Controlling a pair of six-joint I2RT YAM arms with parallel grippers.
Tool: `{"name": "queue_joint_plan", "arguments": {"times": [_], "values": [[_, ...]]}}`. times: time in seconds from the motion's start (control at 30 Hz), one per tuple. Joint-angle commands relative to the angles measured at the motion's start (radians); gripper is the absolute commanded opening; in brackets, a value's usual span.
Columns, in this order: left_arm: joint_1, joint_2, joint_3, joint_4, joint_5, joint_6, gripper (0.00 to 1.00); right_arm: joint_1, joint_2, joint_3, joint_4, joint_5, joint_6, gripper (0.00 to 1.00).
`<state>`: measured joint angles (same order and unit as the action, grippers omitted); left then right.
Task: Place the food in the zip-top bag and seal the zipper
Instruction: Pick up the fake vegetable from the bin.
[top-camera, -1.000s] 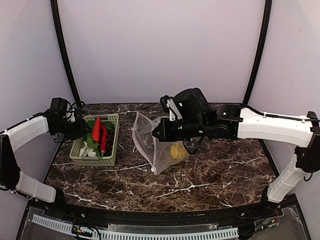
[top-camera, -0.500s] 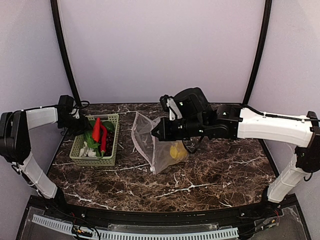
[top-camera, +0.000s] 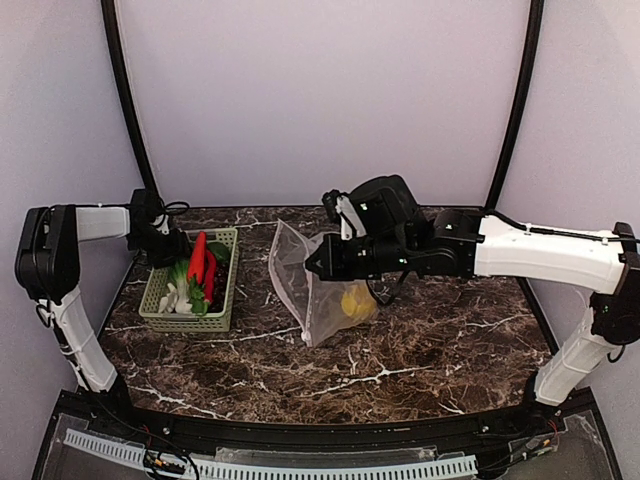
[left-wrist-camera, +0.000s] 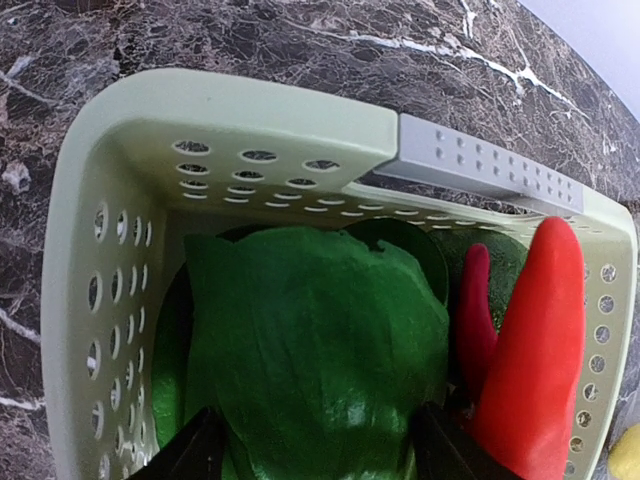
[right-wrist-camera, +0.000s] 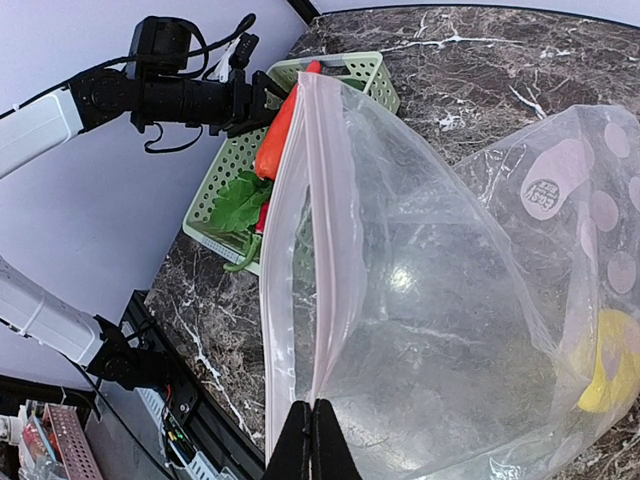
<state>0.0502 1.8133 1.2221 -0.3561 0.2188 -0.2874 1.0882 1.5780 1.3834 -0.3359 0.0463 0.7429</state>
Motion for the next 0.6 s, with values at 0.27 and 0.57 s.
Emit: {"name": "queue_joint_plan", "arguments": {"times": [0.27, 0.57], "values": [[0.008, 0.065, 0.023, -0.04, -0.03, 0.047, 0.75, -0.016, 0.035, 0.028, 0.039, -0.037, 0.011, 0.0], [0.008, 0.104, 0.051, -0.079, -0.061, 0.073, 0.69, -0.02, 0.074, 0.067, 0.04, -0.071, 0.007, 0.0]]}}
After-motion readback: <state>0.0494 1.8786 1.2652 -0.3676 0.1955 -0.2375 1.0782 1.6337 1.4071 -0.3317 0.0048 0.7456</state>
